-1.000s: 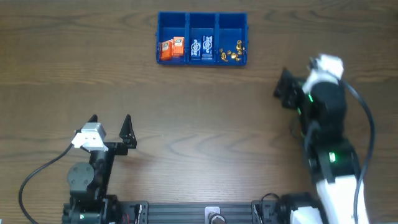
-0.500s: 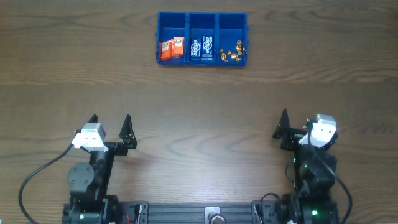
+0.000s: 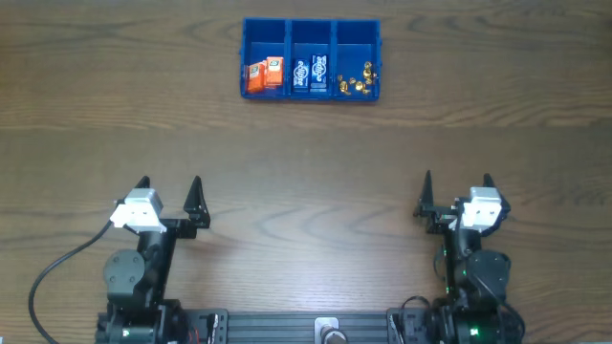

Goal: Sort Candies Into Trays

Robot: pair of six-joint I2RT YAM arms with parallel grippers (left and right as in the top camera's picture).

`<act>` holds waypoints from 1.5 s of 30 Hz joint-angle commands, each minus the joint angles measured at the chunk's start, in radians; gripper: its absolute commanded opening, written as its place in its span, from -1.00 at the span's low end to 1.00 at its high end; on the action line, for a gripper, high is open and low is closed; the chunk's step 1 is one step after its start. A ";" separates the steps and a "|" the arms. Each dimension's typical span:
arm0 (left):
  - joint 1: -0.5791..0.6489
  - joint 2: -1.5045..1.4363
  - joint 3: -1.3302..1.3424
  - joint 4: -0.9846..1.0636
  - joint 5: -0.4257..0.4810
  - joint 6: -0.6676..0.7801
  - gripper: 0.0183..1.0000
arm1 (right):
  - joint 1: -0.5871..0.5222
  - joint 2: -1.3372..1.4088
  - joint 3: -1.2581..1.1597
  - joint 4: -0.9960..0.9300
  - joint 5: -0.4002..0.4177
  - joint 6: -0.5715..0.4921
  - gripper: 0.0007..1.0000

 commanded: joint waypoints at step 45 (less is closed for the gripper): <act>0.006 -0.005 -0.019 -0.037 0.018 0.006 1.00 | 0.003 -0.008 -0.016 -0.006 -0.099 -0.065 1.00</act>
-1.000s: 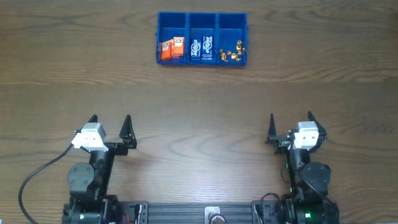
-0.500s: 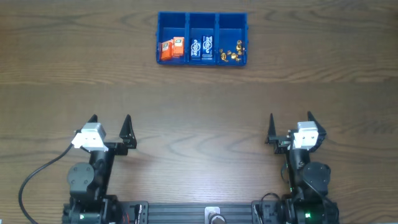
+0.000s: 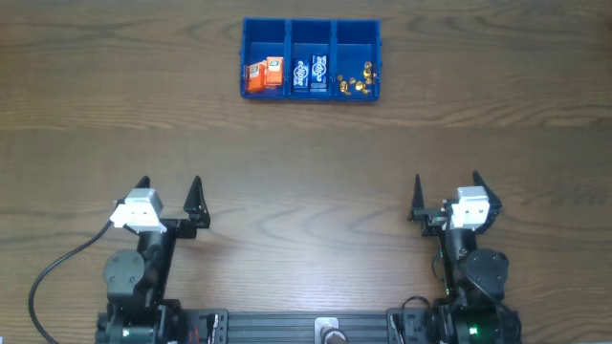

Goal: Sort Candies Into Trays

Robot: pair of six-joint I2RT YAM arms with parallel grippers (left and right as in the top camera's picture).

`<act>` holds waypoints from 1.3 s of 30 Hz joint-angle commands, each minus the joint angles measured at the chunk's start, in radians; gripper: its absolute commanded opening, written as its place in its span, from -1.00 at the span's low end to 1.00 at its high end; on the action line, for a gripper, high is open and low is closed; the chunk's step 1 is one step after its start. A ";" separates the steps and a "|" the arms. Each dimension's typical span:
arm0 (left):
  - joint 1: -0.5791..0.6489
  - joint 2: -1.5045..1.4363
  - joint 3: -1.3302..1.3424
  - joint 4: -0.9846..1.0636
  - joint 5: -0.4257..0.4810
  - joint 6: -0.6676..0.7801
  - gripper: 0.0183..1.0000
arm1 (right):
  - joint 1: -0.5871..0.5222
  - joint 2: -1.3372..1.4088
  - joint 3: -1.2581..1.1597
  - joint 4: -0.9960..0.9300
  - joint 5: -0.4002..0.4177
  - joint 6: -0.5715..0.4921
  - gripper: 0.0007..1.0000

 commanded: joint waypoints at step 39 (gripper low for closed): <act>0.006 -0.005 -0.019 -0.036 0.020 0.092 1.00 | 0.002 -0.008 -0.004 -0.003 -0.009 -0.015 1.00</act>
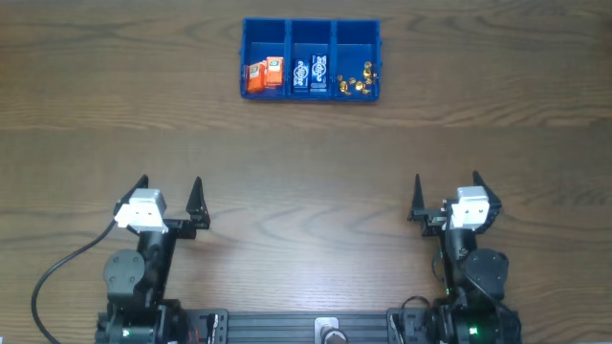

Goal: Sort Candies Into Trays

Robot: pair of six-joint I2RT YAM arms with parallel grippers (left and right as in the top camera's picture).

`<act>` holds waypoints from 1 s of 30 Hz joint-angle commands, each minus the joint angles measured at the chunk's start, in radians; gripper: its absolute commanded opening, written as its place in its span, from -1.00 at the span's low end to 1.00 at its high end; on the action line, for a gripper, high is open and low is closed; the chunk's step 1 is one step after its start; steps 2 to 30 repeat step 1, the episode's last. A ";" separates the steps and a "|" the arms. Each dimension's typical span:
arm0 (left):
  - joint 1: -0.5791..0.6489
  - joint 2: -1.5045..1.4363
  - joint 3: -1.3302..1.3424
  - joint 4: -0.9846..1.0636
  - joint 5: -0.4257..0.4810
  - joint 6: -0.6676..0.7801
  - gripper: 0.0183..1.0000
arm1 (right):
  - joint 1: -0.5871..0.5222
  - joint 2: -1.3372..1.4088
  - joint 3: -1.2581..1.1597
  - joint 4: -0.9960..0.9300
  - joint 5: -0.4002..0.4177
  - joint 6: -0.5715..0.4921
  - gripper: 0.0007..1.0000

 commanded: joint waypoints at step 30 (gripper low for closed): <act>0.006 -0.005 -0.019 -0.036 0.020 0.011 1.00 | 0.002 -0.008 -0.004 -0.003 -0.008 -0.012 1.00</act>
